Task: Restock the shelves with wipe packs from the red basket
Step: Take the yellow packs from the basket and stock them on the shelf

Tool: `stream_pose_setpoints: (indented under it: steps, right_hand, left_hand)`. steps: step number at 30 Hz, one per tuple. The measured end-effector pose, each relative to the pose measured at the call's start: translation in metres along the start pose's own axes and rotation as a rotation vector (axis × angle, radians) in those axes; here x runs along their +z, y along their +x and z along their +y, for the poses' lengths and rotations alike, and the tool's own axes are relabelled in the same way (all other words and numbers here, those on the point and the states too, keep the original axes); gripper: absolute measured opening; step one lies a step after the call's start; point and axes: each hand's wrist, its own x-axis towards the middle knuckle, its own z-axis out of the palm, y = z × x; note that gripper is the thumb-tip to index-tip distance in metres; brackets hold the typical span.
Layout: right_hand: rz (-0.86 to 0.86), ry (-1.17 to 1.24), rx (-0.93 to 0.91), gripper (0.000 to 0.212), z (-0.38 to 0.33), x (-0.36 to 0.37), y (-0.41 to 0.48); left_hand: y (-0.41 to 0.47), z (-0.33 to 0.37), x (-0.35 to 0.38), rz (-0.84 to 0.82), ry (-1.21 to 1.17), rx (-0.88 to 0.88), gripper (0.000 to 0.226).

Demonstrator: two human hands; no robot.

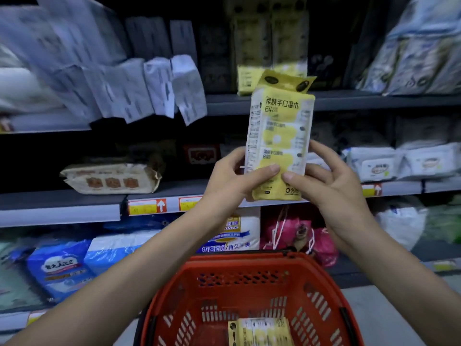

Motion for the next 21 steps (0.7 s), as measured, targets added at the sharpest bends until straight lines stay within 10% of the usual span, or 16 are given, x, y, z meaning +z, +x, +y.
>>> stream_pose_setpoints:
  steps: [13, 21]
  right_hand:
    - [0.109, -0.069, -0.203, 0.057, -0.054, -0.019, 0.102]
    - [0.137, -0.165, -0.313, 0.054, -0.082, -0.024, 0.195]
  left_hand:
    - [0.101, 0.068, 0.018, 0.147, 0.376, 0.27, 0.07]
    - [0.187, 0.104, 0.036, 0.285, 0.317, 0.32, 0.039]
